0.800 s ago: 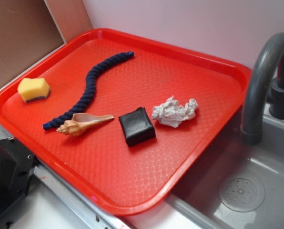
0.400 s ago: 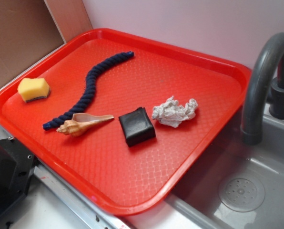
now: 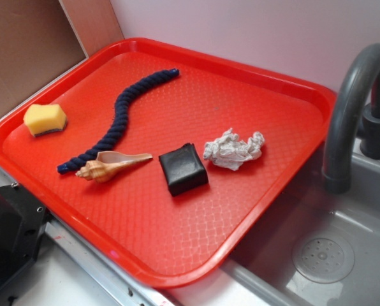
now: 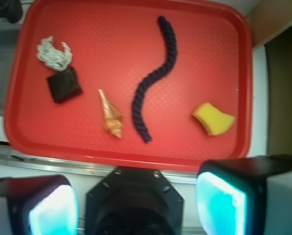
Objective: Grab the green sponge.
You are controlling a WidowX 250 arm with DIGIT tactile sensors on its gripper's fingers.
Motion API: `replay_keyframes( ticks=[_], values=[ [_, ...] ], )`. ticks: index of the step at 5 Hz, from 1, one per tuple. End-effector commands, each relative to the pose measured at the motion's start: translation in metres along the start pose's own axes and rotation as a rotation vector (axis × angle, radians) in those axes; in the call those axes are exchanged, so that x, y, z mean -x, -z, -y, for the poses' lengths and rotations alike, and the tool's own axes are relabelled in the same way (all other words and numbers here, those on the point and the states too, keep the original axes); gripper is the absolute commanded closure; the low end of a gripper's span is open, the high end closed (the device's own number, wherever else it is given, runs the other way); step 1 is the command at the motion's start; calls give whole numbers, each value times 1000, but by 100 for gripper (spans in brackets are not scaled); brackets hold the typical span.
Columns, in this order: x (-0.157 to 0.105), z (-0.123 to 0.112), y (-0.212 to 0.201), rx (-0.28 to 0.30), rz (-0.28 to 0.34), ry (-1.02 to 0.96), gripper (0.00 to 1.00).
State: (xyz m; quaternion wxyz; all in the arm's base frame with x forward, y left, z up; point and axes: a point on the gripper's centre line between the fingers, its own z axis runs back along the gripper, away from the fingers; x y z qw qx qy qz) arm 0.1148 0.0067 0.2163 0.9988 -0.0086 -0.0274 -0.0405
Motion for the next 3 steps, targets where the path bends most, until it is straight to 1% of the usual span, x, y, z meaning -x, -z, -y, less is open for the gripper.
replay_keyframes(
  ticks=[1, 2, 3],
  values=[
    [2, -51, 8, 4, 18, 352, 0],
    [-10, -76, 22, -6, -9, 602, 0],
    [-20, -90, 43, -6, -6, 684, 0]
  ],
)
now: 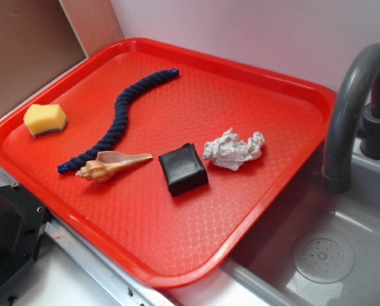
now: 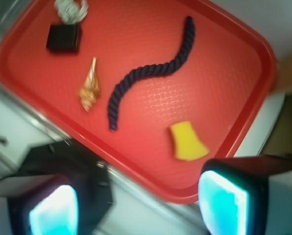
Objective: Grab the green sponge.
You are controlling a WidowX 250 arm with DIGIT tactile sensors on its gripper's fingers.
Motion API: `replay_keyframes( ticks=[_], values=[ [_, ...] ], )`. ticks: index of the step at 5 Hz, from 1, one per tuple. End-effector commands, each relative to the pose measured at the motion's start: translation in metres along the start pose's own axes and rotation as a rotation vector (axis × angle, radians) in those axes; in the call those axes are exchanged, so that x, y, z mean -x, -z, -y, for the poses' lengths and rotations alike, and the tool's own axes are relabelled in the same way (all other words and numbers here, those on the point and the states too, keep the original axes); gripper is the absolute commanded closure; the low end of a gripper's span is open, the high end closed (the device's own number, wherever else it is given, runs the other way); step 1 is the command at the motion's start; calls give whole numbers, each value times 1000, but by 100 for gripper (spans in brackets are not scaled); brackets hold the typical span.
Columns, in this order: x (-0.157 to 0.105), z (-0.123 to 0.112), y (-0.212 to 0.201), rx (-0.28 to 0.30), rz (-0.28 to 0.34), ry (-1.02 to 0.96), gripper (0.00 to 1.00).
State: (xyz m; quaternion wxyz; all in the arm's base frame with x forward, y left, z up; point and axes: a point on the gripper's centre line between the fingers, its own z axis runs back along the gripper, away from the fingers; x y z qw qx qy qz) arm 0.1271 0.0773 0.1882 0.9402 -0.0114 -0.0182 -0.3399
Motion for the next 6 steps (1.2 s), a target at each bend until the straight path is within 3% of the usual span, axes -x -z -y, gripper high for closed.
replay_keyframes(
  ticks=[1, 3, 5, 6],
  values=[
    [-6, -42, 40, -80, -54, 48, 0],
    [-14, -51, 83, -109, -100, 25, 0],
    [-11, -64, 128, -119, -236, -4, 0],
    [-7, -63, 143, -96, -271, 5, 0]
  ],
)
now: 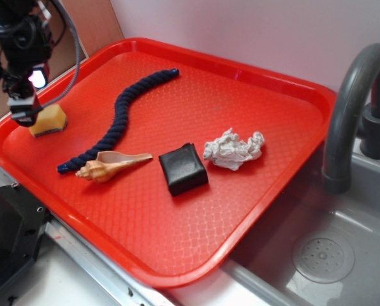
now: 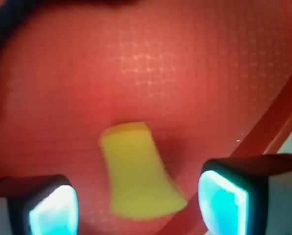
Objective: Grab the green sponge.
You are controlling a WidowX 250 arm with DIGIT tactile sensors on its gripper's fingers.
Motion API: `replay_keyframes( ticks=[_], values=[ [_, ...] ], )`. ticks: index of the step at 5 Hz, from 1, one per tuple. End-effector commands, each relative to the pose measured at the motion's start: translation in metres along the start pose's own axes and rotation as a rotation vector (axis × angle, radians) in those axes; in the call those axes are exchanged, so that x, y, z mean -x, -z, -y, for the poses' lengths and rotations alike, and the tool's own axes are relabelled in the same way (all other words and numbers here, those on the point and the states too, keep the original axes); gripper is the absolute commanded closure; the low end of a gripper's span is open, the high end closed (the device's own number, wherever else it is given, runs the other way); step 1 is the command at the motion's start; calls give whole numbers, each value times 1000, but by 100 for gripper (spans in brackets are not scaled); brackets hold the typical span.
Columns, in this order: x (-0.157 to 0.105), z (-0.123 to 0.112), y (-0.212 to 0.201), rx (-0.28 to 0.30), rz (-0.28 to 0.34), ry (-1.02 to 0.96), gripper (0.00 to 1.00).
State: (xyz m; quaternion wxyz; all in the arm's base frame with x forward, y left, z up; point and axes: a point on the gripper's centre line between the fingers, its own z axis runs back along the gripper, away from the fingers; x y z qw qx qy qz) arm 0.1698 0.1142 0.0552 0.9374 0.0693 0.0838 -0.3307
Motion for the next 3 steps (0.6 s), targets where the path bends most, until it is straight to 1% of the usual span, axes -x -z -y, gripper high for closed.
replay_keyframes(
  ticks=[1, 2, 3],
  values=[
    [-3, 4, 27, 19, -53, 38, 0],
    [-3, 16, 41, 59, -79, 40, 0],
    [-2, 14, 43, 57, -92, 7, 100]
  ],
)
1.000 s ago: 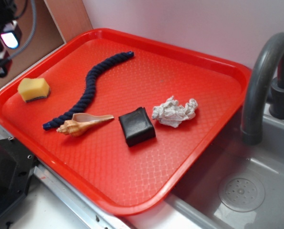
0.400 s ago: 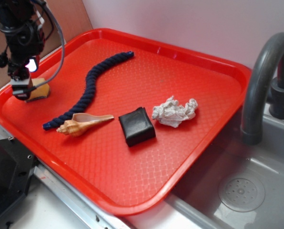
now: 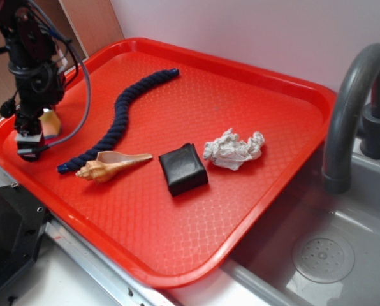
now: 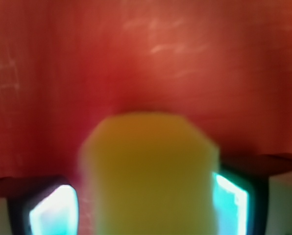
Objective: Grab the green sponge.
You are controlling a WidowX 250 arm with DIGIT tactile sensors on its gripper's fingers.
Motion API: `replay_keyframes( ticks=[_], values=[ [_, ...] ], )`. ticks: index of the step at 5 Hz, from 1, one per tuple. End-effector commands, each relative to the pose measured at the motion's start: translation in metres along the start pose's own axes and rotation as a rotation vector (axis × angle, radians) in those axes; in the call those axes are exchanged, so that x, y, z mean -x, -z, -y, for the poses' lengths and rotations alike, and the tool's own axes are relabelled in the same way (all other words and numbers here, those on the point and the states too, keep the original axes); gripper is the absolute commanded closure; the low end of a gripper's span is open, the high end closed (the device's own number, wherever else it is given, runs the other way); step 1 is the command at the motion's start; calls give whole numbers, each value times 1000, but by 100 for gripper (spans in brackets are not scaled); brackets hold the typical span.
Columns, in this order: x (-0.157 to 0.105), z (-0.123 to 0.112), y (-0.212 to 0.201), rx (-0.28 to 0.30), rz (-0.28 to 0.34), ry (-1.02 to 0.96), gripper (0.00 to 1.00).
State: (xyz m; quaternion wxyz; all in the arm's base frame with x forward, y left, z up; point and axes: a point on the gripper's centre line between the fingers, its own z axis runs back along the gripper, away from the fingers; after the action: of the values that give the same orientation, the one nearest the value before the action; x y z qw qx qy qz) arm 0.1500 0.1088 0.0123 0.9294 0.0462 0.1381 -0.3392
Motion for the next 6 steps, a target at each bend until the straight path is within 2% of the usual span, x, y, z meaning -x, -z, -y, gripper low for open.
replay_keyframes(
  ticks=[1, 2, 3, 4, 5, 6],
  values=[
    [-2, -14, -4, -29, -14, -72, 100],
    [1, -21, -36, -26, 19, -198, 100],
    [2, -24, -88, 11, 19, -448, 100],
    [2, -8, -138, 19, 111, -709, 100],
    [-3, 2, -169, 161, 200, -936, 100],
    [-9, 7, -188, 150, 209, -969, 100]
  ],
)
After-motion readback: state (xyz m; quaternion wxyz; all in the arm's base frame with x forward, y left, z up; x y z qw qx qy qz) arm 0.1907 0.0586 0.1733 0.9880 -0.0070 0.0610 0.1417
